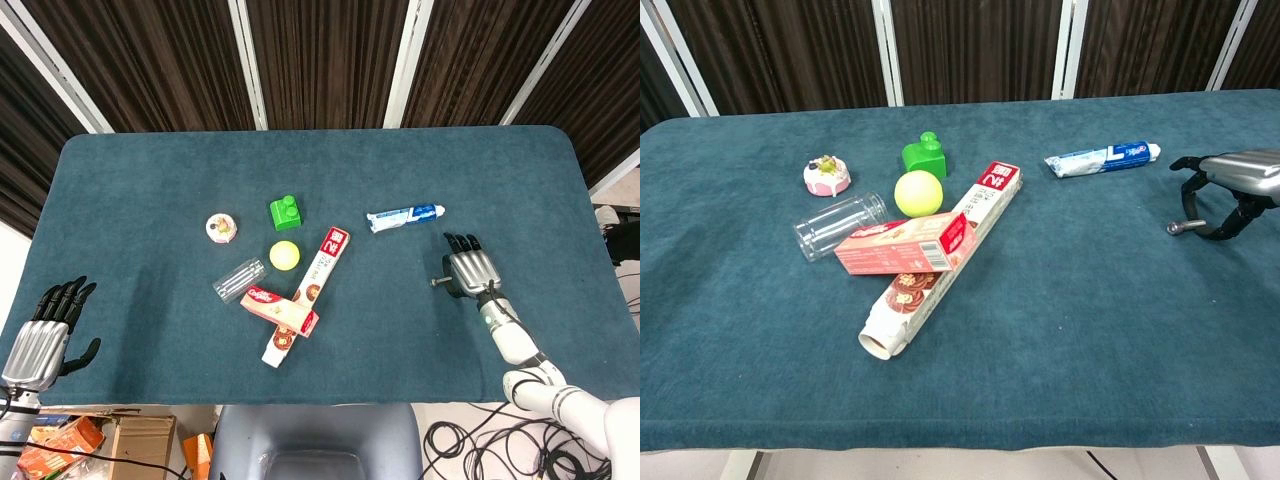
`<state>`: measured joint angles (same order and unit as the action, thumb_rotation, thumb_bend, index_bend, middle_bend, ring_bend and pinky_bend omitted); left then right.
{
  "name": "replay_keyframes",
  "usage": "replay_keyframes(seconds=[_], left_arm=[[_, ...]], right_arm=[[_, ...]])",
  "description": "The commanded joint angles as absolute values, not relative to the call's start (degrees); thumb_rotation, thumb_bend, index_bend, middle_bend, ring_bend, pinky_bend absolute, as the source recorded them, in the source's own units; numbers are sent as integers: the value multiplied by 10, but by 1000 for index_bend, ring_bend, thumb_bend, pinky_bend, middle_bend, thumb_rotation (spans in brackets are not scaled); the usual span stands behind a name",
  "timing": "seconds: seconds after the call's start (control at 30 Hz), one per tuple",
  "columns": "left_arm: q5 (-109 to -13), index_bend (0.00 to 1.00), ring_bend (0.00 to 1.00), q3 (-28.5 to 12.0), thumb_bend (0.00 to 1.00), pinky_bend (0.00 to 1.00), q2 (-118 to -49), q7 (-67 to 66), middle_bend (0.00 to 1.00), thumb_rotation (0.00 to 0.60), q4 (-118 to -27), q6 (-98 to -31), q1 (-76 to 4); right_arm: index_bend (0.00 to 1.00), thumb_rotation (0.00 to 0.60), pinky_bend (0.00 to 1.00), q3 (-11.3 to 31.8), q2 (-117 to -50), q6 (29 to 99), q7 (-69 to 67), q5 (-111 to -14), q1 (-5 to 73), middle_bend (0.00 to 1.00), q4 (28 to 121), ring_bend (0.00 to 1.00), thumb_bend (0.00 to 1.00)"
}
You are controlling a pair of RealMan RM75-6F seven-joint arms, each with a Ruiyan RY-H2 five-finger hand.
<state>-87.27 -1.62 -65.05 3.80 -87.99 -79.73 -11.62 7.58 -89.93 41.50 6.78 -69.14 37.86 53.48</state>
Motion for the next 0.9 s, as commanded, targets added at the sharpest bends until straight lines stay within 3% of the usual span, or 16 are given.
replay_keyframes(seconds=[0.03, 0.47, 0.9], left_arm=[[-873, 0, 0, -16, 357, 74, -650, 38, 0, 600, -880, -797, -116], [-876, 0, 0, -16, 357, 75, -651, 38, 0, 600, -880, -797, -117], [-877, 0, 0, -16, 358, 75, -649, 44, 0, 600, -880, -798, -117]], right_arm=[[544, 600, 0, 75, -897, 417, 68, -691, 377, 0, 538, 0, 308], [559, 600, 0, 78, -853, 458, 82, -703, 368, 0, 613, 0, 347], [551, 600, 0, 85, -853, 460, 115, -686, 380, 0, 650, 0, 347]])
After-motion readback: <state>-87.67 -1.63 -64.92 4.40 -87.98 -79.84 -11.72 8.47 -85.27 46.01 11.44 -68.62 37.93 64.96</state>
